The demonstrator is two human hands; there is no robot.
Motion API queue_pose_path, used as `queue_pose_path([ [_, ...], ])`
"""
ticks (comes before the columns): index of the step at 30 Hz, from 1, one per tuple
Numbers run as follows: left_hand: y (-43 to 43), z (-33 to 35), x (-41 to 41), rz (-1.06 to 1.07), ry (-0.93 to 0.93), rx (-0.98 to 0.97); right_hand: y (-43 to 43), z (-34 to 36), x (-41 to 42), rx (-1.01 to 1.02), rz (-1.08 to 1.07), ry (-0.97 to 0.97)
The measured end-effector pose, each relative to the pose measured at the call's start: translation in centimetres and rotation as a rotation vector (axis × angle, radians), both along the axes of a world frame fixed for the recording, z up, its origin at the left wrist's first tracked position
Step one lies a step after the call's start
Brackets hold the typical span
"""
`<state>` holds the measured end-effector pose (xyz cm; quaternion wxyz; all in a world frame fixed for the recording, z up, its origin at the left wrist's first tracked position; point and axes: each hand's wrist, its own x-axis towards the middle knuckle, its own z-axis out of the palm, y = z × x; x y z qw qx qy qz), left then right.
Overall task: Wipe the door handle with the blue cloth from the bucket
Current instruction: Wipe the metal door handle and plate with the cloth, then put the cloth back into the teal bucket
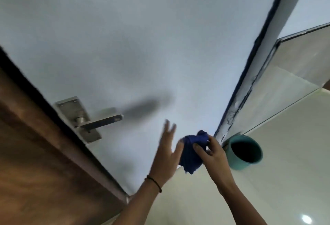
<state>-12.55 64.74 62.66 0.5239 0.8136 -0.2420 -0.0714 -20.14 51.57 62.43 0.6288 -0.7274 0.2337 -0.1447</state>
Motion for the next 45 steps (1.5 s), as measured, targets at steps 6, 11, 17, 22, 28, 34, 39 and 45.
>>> queue_pose_path([
  [6,-13.9,0.3,-7.0,-0.274,0.559,-0.219,-11.8,0.7,-9.3,-0.037,-0.167,0.071],
  [11,-22.7,-1.3,-10.0,-0.217,0.656,-0.221,-19.4,0.5,-15.1,-0.016,-0.148,0.151],
  [17,-30.0,-5.2,-8.0,-0.137,0.849,-0.160,-27.6,-2.6,-16.3,0.010,-0.152,0.229],
  [22,-37.4,-10.0,-5.1,-0.154,1.097,-0.142,-34.6,-7.2,-13.5,0.300,-0.149,0.223],
  [28,-48.8,-17.9,1.1,-0.179,1.446,0.009,-44.9,-14.0,-6.5,0.416,-0.473,0.317],
  [34,-59.1,-26.2,5.9,-0.202,1.284,0.263,-55.3,-23.4,0.2,0.465,-0.589,0.429],
  [39,-65.6,-37.9,8.4,-0.007,1.309,0.304,-61.9,-35.9,3.6,0.615,-0.537,0.487],
  [45,-71.3,-55.0,10.5,0.210,1.364,0.350,-67.4,-54.9,7.5,0.647,-0.391,0.611],
])
